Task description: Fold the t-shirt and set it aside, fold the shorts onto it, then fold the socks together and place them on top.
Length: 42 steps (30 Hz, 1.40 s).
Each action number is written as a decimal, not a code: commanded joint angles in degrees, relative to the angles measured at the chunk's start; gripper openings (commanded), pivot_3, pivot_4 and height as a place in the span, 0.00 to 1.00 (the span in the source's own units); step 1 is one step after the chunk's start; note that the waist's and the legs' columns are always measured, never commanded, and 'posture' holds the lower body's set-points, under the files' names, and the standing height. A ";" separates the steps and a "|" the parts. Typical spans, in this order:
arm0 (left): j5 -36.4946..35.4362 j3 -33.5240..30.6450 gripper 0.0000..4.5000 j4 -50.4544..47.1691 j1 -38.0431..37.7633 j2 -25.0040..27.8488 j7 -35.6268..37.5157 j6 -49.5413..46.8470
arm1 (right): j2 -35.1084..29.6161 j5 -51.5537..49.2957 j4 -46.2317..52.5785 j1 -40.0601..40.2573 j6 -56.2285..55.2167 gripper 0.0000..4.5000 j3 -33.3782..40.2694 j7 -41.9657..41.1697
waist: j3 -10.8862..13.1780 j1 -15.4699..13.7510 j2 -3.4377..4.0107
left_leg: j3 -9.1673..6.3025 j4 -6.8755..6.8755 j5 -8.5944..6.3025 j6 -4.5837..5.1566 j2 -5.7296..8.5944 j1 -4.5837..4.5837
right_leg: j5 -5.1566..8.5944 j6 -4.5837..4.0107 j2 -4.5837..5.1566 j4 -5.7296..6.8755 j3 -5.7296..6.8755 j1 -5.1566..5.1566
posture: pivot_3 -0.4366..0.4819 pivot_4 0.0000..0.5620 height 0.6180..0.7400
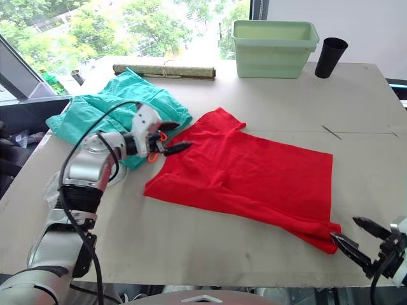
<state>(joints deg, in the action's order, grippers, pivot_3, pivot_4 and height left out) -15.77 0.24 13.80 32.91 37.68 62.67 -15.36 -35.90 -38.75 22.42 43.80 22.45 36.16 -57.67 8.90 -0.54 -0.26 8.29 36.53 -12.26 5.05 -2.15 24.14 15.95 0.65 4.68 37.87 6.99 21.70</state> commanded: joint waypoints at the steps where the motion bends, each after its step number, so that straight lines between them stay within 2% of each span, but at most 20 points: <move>1: -6.33 -2.73 0.99 -9.90 -6.22 5.41 6.97 -5.35 | -0.49 1.87 2.12 3.70 -1.28 1.00 -0.26 -2.56 | -0.02 0.29 0.03 | 0.00 -0.04 -0.01 -0.02 0.00 -0.03 | 0.01 -0.01 0.00 -0.01 0.00 -0.01 | 0.48 0.27 0.97; 5: -3.88 -3.07 0.99 -10.82 -13.80 12.60 12.39 0.34 | 1.30 5.32 0.90 2.97 -3.59 1.00 -3.13 -0.54 | 0.00 0.78 0.03 | -0.04 -0.06 -0.16 -0.22 -0.05 -0.11 | 0.15 -0.22 0.00 0.01 0.01 0.02 | 0.48 0.27 0.97; 12: 0.13 -1.71 0.99 -6.36 -17.90 14.42 12.90 8.83 | 3.97 5.91 0.49 1.37 -4.35 1.00 -5.84 0.70 | -0.03 0.29 0.00 | -0.07 -0.10 -0.26 -0.07 0.02 -0.13 | 0.27 -0.03 0.17 -0.10 -0.01 0.00 | 0.48 0.27 0.97; 15: 2.12 -0.52 1.00 -4.89 -17.86 13.49 12.25 11.81 | 4.66 5.03 1.21 0.40 -3.39 0.80 -6.13 1.73 | -0.05 0.46 -0.06 | -0.07 -0.14 -0.26 -0.08 0.02 -0.13 | 0.23 -0.09 0.17 -0.11 0.00 0.01 | 0.48 0.27 0.97; 22: 6.24 2.15 1.00 -0.35 -18.13 12.72 11.44 16.68 | 4.46 6.53 2.57 0.58 -4.03 0.02 -8.91 2.23 | -0.06 0.69 0.03 | -0.07 -0.24 -0.23 -0.12 0.02 -0.13 | 0.16 -0.23 0.17 -0.12 0.02 0.04 | 0.48 0.27 0.97; 23: 6.45 2.30 1.00 0.15 -18.07 12.71 11.44 17.16 | 4.44 6.58 2.72 0.47 -4.20 0.01 -9.01 2.34 | -0.07 0.70 0.03 | -0.07 -0.24 -0.24 -0.11 0.02 -0.13 | 0.16 -0.23 0.17 -0.12 0.02 0.04 | 0.48 0.27 0.97; 27: 6.52 2.61 0.74 1.49 -18.21 13.12 11.81 17.14 | 3.66 7.24 2.06 0.17 -5.54 0.00 -8.13 1.89 | -0.11 0.76 0.11 | -0.07 -0.24 -0.26 -0.08 0.02 -0.14 | 0.19 -0.18 0.18 -0.12 0.02 0.04 | 0.48 0.27 0.97; 32: 3.14 2.27 0.29 -2.91 -21.91 15.47 15.00 9.58 | 1.50 8.44 -1.53 -1.88 -8.46 0.00 -6.07 0.70 | -0.21 1.07 0.27 | -0.07 -0.24 -0.26 -0.07 0.02 -0.14 | 0.27 -0.04 0.18 -0.13 0.02 0.03 | 0.48 0.27 0.97; 34: 2.45 2.27 0.07 -4.63 -23.43 16.59 15.69 7.63 | 0.67 8.55 -2.53 -2.53 -9.44 0.00 -5.62 -0.16 | -0.25 1.33 0.37 | -0.07 -0.25 -0.26 -0.08 0.02 -0.14 | 0.27 -0.05 0.18 -0.14 0.02 0.03 | 0.48 0.27 0.97; 35: 2.61 2.14 0.01 -4.89 -24.04 16.76 15.26 7.73 | -0.15 8.86 -3.20 -2.66 -10.62 0.00 -5.50 -1.50 | -0.26 1.31 0.40 | -0.06 -0.27 -0.26 -0.08 0.02 -0.15 | 0.26 -0.06 0.17 -0.14 0.02 0.03 | 0.48 0.27 0.97; 39: 2.70 1.36 0.01 -5.12 -24.66 16.26 13.33 6.38 | -3.99 10.06 -5.72 -2.71 -15.93 0.00 -4.93 -7.64 | -0.37 1.27 0.61 | -0.06 -0.31 -0.26 -0.07 0.03 -0.16 | 0.28 -0.04 0.17 -0.17 0.02 0.03 | 0.48 0.27 0.97; 42: 2.64 1.36 0.01 -4.88 -24.56 16.14 12.99 6.11 | -6.77 12.53 -9.20 -4.32 -25.15 0.00 -4.52 -12.75 | -0.37 1.28 0.62 | -0.06 -0.31 -0.26 -0.07 0.03 -0.18 | 0.29 -0.02 0.16 -0.16 0.02 0.02 | 0.48 0.27 0.97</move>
<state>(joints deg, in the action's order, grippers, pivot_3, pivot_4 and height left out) -14.40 0.66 7.85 9.75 53.53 75.78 -8.10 -41.22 -27.67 14.64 40.01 3.18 29.26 -67.35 8.53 0.73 0.35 8.23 36.21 -12.52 4.99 -2.12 23.95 16.25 0.64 4.84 37.71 7.01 21.71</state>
